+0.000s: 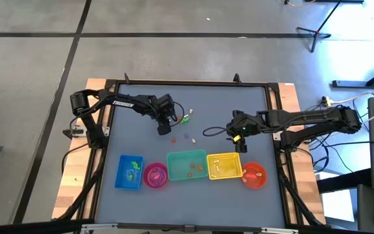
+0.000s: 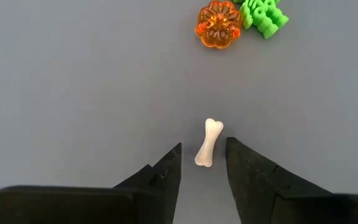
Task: Sort Halloween decoration
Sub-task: Put the white bone toy into the yellow bin
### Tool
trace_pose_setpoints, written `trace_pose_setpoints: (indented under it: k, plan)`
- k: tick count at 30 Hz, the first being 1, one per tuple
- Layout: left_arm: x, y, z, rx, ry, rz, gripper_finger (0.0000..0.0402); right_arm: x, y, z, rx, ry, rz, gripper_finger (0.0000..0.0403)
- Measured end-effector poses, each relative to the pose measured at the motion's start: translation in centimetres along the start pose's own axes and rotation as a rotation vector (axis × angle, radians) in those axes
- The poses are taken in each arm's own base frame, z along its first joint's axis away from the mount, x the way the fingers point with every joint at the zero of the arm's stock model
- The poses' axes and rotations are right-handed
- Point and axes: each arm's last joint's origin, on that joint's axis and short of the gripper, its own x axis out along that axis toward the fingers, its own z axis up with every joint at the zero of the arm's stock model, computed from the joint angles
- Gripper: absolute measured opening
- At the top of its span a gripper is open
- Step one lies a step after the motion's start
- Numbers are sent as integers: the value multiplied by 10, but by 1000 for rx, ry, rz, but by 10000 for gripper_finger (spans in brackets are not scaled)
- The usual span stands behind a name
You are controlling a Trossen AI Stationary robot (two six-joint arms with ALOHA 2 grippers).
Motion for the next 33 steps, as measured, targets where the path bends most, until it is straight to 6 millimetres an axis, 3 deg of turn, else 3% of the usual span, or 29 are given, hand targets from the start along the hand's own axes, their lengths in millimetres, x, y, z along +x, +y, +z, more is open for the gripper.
trace_pose_setpoints:
  k: [19,33]
  plan:
    - [0,-10,0,29,9,4,47,0,0,0,0,-1,0,189]
    - [1,-10,0,-46,-2,1,20,0,0,0,0,-1,0,189]
